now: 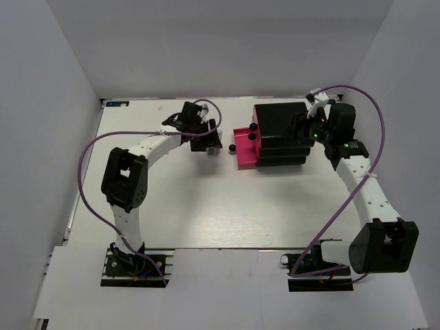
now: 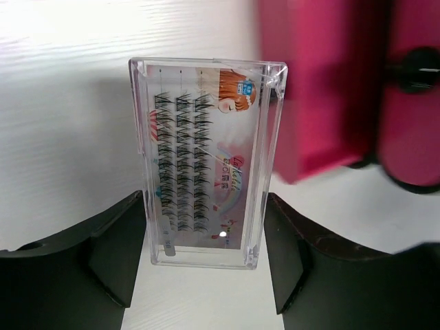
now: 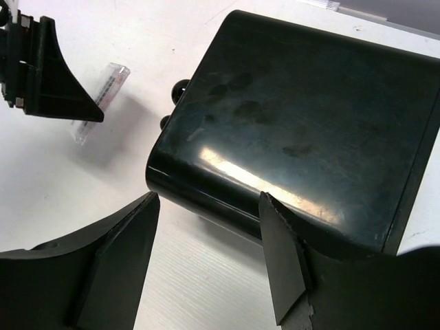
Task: Organize the makeup
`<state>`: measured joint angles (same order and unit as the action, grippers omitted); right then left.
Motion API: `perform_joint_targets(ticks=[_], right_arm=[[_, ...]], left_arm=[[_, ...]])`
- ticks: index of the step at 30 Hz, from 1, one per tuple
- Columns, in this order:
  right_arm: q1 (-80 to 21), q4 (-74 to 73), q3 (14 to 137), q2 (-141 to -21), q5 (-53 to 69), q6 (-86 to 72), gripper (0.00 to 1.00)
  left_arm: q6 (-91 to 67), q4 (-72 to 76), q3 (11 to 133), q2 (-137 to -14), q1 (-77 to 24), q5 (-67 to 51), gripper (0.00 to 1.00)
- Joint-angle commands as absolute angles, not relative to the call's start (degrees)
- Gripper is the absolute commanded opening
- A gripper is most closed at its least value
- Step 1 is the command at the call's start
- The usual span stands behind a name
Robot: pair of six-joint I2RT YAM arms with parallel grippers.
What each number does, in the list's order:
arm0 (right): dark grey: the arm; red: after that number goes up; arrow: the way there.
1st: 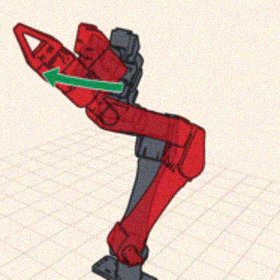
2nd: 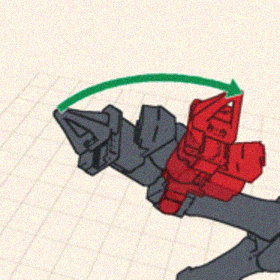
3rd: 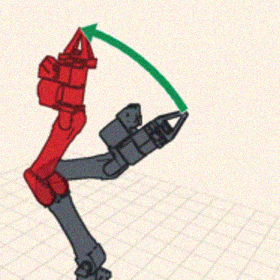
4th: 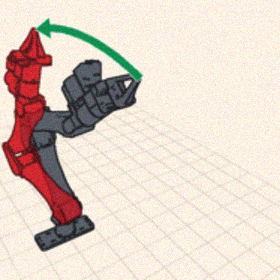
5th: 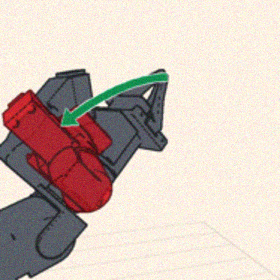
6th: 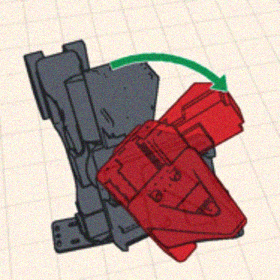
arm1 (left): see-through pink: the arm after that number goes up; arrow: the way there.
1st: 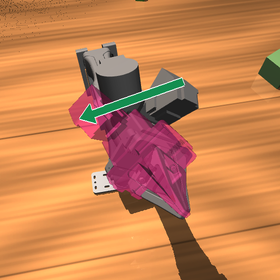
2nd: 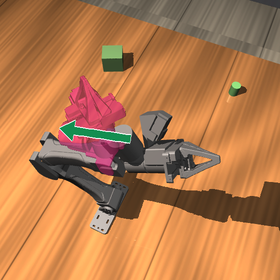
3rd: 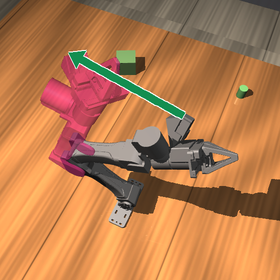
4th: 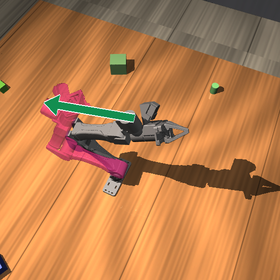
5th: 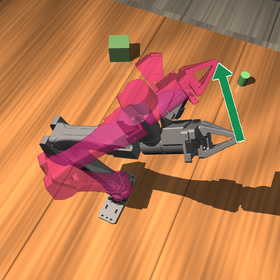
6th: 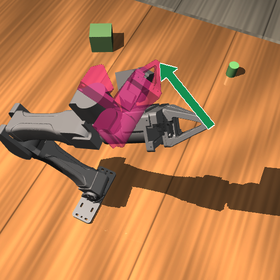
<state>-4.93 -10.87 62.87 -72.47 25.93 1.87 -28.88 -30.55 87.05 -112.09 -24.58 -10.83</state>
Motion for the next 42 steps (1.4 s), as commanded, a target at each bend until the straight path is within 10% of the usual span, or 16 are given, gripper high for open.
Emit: perform_joint_targets(ticks=[1, 42], right_arm=[[-4.1, -8.3, 62.6, -72.5, 26.8, 1.7, 0.65], [-1.8, -8.2, 62.1, -71.3, 29.4, 1.1, 0.65]], left_arm=[[-32.5, -22.4, 88.2, -110.3, -26.0, -20.3, 0.18], [-53.2, 6.1, 82.2, -114.6, -30.8, -27.2, 0.18]])
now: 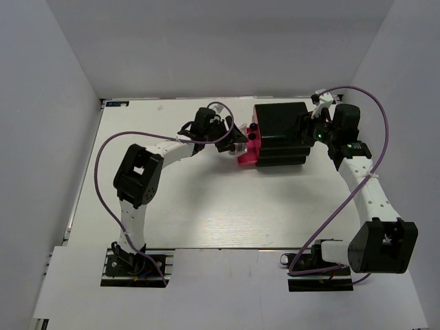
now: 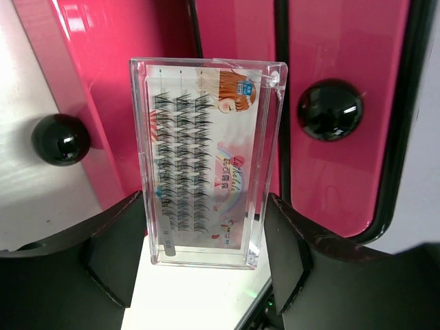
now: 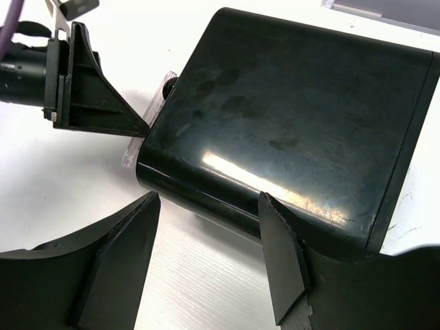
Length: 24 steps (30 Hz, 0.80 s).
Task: Organize the makeup
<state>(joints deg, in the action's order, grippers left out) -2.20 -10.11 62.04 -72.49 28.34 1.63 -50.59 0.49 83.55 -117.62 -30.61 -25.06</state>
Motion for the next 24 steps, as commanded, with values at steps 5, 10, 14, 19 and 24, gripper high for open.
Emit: perform_joint_targets(ticks=[5, 10, 14, 19, 24], right_arm=[[-1.7, -8.2, 62.0, -71.2, 29.4, 1.1, 0.65], [-1.5, -8.2, 61.8, -71.4, 29.5, 1.1, 0.65], [-1.5, -8.2, 61.9, -71.4, 29.6, 1.1, 0.65], [-1.5, -8.1, 61.8, -71.4, 29.6, 1.1, 0.65], [-1.3, -8.1, 61.8, -71.4, 29.8, 1.1, 0.65]], left_arm=[[-55.9, 10.5, 80.1, -115.7, -30.8, -28.1, 0.18], [-57.7, 13.2, 80.3, -117.2, -30.8, -29.4, 0.2], [-58.0, 12.8, 80.9, -118.2, -30.8, -29.1, 0.25], [-58.1, 11.5, 80.9, -119.1, -30.3, -27.7, 0.31], [-58.3, 10.6, 81.3, -120.1, -30.3, -27.0, 0.37]])
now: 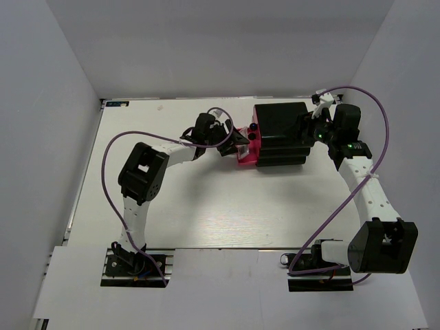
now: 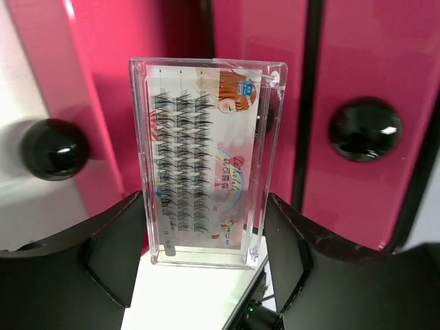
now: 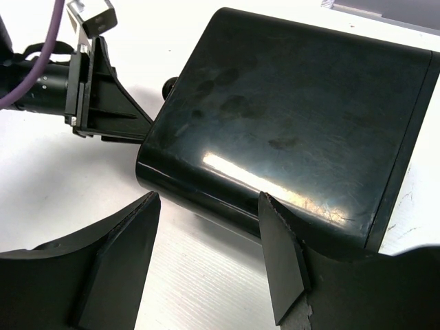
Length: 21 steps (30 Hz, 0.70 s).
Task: Organize the makeup
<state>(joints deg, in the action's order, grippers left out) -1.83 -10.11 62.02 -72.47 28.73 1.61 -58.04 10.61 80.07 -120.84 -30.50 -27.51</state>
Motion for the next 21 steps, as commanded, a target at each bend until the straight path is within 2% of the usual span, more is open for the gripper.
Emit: perform_joint_targets(ticks=[1, 4, 5, 7, 9, 10, 21], right_arm=[[-1.3, -8.0, 61.7, -71.5, 29.8, 1.1, 0.65], [-1.4, -8.2, 61.8, -71.4, 29.9, 1.1, 0.65], [-1.3, -8.1, 61.8, -71.4, 29.8, 1.1, 0.65], [-1.4, -8.1, 61.8, -71.5, 29.9, 1.1, 0.65], [-1.4, -8.1, 61.7, -71.5, 30.0, 1.1, 0.65], [-1.2, -8.0, 61.7, -71.5, 30.0, 1.1, 0.65], [-1.3, -8.1, 61.7, -71.5, 30.1, 1.1, 0.65]], left_arm=[[-58.3, 10.5, 81.5, -120.3, -30.3, -27.0, 0.39], [-58.2, 9.8, 82.1, -120.8, -30.3, -26.5, 0.53], [-58.1, 9.5, 82.3, -120.7, -30.3, -26.4, 0.66], [-58.0, 9.0, 82.7, -120.7, -30.3, -26.1, 0.71], [-57.9, 8.5, 83.1, -120.7, -30.3, -26.0, 0.86], [-58.0, 8.5, 83.1, -120.5, -30.3, -26.0, 0.98], [-57.5, 7.4, 84.6, -118.7, -30.3, -26.0, 0.98]])
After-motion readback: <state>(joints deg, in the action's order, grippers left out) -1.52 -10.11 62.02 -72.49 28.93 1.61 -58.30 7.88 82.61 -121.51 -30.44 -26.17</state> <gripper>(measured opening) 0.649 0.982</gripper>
